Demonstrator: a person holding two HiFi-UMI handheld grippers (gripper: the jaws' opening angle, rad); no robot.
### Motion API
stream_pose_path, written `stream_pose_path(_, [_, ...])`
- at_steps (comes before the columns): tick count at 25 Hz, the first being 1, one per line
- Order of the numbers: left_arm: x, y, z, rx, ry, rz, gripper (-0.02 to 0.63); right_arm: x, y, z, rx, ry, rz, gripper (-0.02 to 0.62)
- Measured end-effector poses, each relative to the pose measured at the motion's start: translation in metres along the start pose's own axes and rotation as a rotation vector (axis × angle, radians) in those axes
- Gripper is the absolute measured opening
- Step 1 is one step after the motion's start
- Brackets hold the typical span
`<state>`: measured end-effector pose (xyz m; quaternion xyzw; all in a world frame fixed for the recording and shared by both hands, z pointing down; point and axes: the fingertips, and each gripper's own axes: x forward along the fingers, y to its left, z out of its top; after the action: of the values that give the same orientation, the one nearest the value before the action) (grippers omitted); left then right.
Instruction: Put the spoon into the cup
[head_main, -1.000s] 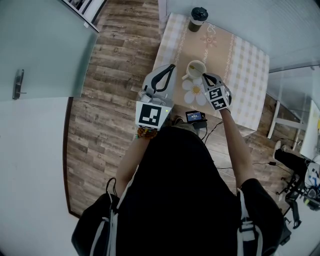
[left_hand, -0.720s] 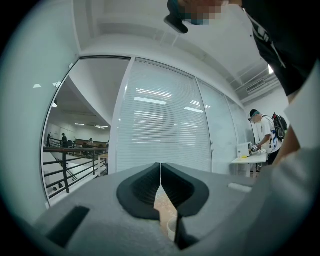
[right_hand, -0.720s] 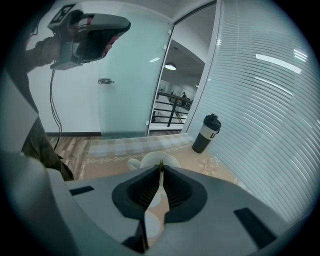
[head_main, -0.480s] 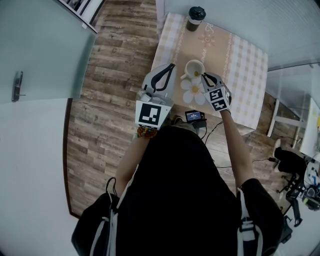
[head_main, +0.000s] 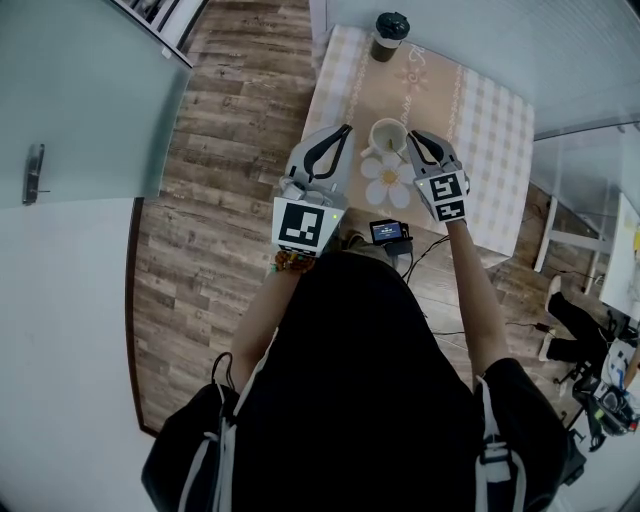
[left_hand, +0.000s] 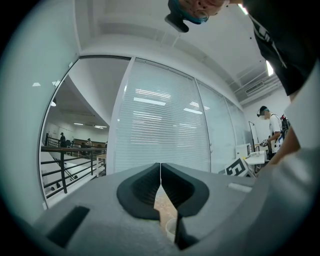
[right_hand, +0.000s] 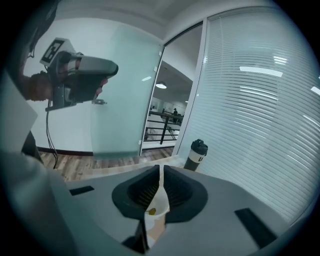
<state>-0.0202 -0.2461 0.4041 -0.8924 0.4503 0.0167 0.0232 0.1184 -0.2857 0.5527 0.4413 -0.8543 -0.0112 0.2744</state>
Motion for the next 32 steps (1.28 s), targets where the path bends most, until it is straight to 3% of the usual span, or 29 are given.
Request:
stream_pose_path(5, [0.002, 0.001, 0.003, 0.005, -0.006, -0.008, 0.02, -0.015, -0.012, 0.042, 0.109, -0.114, -0.027, 0.011])
stream_pose_path(12, [0.013, -0.002, 0.017, 0.02, -0.032, -0.021, 0.02, -0.054, -0.031, 0.115, 0.256, -0.358, -0.068, 0.009])
stream_pose_path(19, [0.026, -0.003, 0.04, 0.054, -0.069, -0.051, 0.02, -0.099, -0.025, 0.182, 0.22, -0.564, -0.071, 0.009])
stream_pose_path(32, [0.042, -0.014, 0.083, 0.122, -0.128, -0.077, 0.02, -0.131, -0.021, 0.212, 0.105, -0.617, -0.189, 0.008])
